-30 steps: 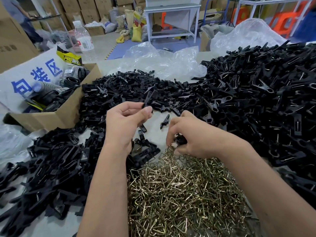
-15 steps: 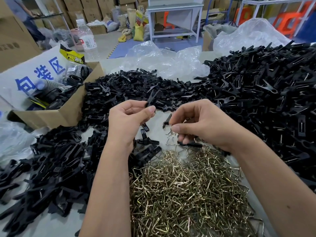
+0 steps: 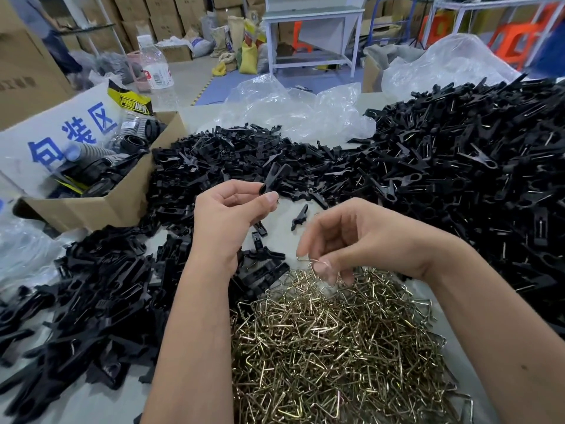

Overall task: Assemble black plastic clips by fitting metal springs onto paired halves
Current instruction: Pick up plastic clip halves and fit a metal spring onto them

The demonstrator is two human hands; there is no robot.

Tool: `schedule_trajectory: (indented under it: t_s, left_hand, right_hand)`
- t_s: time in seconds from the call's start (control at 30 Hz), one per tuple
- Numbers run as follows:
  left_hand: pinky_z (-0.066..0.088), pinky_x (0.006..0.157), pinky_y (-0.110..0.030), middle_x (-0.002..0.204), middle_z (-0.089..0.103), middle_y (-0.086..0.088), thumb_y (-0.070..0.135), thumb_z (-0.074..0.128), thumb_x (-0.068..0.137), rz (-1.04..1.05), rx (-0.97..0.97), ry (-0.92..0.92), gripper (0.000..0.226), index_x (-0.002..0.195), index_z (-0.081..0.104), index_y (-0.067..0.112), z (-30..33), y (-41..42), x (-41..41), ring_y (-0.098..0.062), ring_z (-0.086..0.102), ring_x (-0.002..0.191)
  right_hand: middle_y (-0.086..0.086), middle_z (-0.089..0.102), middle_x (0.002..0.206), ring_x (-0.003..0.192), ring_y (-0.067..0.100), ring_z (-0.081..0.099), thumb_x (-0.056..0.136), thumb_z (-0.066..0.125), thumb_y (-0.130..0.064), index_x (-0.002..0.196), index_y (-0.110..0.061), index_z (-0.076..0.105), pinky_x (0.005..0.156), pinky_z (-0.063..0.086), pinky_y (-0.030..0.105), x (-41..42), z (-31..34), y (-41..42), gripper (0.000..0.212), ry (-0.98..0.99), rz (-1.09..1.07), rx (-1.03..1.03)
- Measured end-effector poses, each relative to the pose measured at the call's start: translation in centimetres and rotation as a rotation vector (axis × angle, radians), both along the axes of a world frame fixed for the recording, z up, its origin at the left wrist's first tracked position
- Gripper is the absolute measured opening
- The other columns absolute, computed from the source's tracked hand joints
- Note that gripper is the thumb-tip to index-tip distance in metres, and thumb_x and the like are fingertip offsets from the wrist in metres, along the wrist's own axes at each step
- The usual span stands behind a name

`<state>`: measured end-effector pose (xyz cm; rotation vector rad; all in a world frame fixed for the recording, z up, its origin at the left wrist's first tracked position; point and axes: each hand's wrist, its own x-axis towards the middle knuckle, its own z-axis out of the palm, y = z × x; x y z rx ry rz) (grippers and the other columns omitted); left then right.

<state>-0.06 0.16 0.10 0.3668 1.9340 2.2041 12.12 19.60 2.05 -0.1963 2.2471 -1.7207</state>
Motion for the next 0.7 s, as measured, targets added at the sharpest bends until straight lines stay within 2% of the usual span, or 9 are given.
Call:
schedule_trajectory:
  t_s: [0.07,0.17,0.23,0.3,0.4,0.5,0.57,0.63,0.7]
  left_hand:
    - [0.062,0.079,-0.028,0.073,0.076,-0.008,0.000,0.085,0.078,0.000,-0.002,0.003,0.021,0.094,0.073,0.004,0.0,0.0,0.0,-0.022,0.075,0.077]
    - [0.062,0.080,-0.029,0.073,0.075,-0.009,0.000,0.086,0.077,0.003,-0.012,0.009,0.022,0.095,0.073,0.003,0.0,0.0,-0.1,-0.022,0.076,0.077]
    - [0.062,0.081,-0.031,0.077,0.075,-0.014,0.000,0.086,0.076,0.011,-0.031,0.018,0.023,0.095,0.073,0.004,-0.1,0.0,-0.1,-0.024,0.076,0.078]
    - [0.062,0.083,-0.034,0.082,0.073,-0.021,0.000,0.087,0.075,0.022,-0.063,0.037,0.023,0.093,0.074,0.006,-0.1,0.0,-0.1,-0.026,0.075,0.080]
    - [0.062,0.085,-0.037,0.081,0.073,-0.015,0.000,0.088,0.074,0.022,-0.118,0.071,0.023,0.090,0.076,0.009,-0.3,-0.1,-0.3,-0.029,0.074,0.084]
    - [0.061,0.075,-0.028,0.077,0.073,-0.004,0.002,0.090,0.073,0.018,-0.178,0.127,0.023,0.089,0.077,0.012,-0.5,-0.1,-0.4,-0.016,0.069,0.076]
    - [0.055,0.066,-0.018,0.073,0.073,0.004,0.005,0.092,0.071,0.034,-0.201,0.164,0.024,0.085,0.078,0.018,-0.6,-0.2,-0.5,-0.009,0.068,0.072]
    - [0.055,0.067,-0.017,0.075,0.075,0.005,0.006,0.093,0.070,0.059,-0.224,0.211,0.025,0.083,0.078,0.022,-0.7,-0.2,-0.7,-0.009,0.069,0.072]
    - [0.057,0.071,-0.021,0.077,0.075,0.004,0.006,0.094,0.070,0.060,-0.240,0.256,0.026,0.084,0.078,0.023,-0.7,-0.3,-0.7,-0.009,0.070,0.073]
  right_hand:
    - [-0.002,0.076,0.088,0.070,0.013,0.064,0.089,0.081,-0.012,0.104,-0.021,0.079,0.058,0.051,0.021,0.0,0.3,-0.1,0.018,-0.004,0.057,0.098]
    - [-0.015,0.071,0.073,0.058,-0.001,0.054,0.090,0.080,-0.026,0.085,-0.028,0.079,0.057,0.045,0.017,-0.8,-0.4,-1.1,0.005,0.215,-0.250,0.457]
    - [-0.014,0.069,0.076,0.068,-0.001,0.061,0.088,0.081,-0.035,0.083,-0.030,0.077,0.066,0.050,0.021,-1.3,-1.0,-2.4,0.009,0.322,-0.358,0.727]
    - [-0.014,0.064,0.089,0.088,0.006,0.061,0.088,0.078,-0.046,0.089,-0.029,0.076,0.080,0.055,0.029,-1.5,-1.3,-3.9,0.018,0.295,-0.308,0.948]
    - [-0.003,0.060,0.105,0.106,0.018,0.052,0.097,0.067,-0.045,0.090,-0.019,0.073,0.094,0.052,0.038,-1.7,-1.7,-4.6,0.028,0.259,-0.210,1.064]
    - [0.001,0.058,0.107,0.104,0.020,0.046,0.106,0.055,-0.038,0.098,-0.017,0.069,0.095,0.038,0.032,-1.6,-1.7,-5.0,0.027,0.288,-0.123,1.154]
    - [0.001,0.061,0.103,0.093,0.014,0.049,0.107,0.053,-0.030,0.099,-0.013,0.065,0.082,0.035,0.027,-1.6,-1.6,-5.0,0.022,0.358,-0.182,1.098]
    - [-0.001,0.065,0.090,0.067,0.001,0.052,0.107,0.056,-0.023,0.095,-0.014,0.060,0.061,0.040,0.020,-1.7,-1.4,-4.5,0.015,0.330,-0.406,0.820]
    - [-0.003,0.068,0.079,0.049,-0.001,0.052,0.105,0.059,-0.020,0.092,-0.016,0.061,0.045,0.039,0.015,-1.9,-1.4,-3.2,0.013,0.320,-0.614,0.521]
